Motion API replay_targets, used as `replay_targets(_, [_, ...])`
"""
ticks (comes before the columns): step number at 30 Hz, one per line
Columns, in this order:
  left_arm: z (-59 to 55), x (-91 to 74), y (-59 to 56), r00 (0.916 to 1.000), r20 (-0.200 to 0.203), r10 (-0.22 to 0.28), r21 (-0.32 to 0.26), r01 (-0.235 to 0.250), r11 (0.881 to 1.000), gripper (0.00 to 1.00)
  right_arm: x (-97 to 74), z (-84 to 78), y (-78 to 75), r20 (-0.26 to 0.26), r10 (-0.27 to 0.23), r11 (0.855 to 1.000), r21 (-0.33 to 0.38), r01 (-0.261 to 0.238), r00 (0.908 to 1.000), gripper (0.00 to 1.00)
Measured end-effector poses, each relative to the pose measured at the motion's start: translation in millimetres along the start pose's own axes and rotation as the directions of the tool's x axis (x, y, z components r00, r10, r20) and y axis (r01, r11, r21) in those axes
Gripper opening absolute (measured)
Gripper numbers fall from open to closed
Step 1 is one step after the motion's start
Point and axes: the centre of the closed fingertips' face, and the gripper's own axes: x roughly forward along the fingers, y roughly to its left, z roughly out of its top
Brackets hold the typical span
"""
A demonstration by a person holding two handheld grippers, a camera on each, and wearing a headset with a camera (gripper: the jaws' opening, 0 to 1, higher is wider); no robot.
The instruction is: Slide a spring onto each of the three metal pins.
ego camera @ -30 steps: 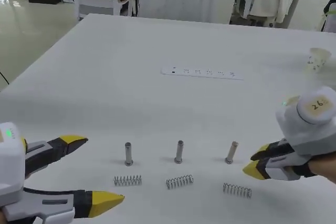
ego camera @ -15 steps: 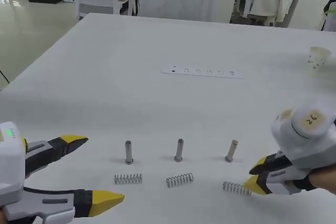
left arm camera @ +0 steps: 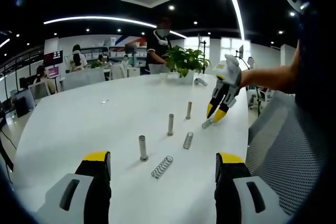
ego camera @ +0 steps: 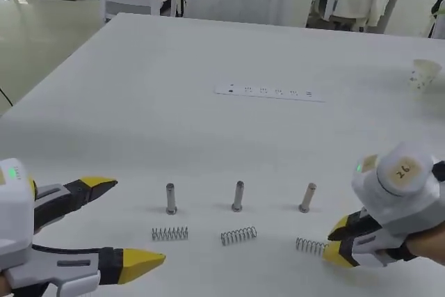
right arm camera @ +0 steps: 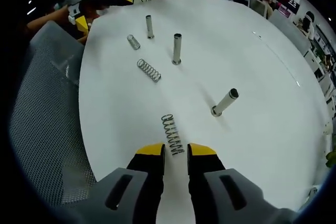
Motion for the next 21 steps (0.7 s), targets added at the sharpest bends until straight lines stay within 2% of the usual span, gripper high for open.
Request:
replay_targets(12, [-2.4, -0.8, 0.6, 1.0000, -0.001, 0.002, -0.007, -0.002, 1.000, 0.77, 7.2, -4.3, 1.3, -0.049, 0.029, 0.995, -0.091, -0.033, 0.9984, 0.12])
replay_targets(21, [-3.0, -1.8, 1.6, 1.0000, 0.002, 0.006, -0.009, -0.006, 1.000, 0.77, 9.5, -5.2, 1.7, -0.073, 0.041, 0.992, -0.118, -0.049, 0.9965, 0.10])
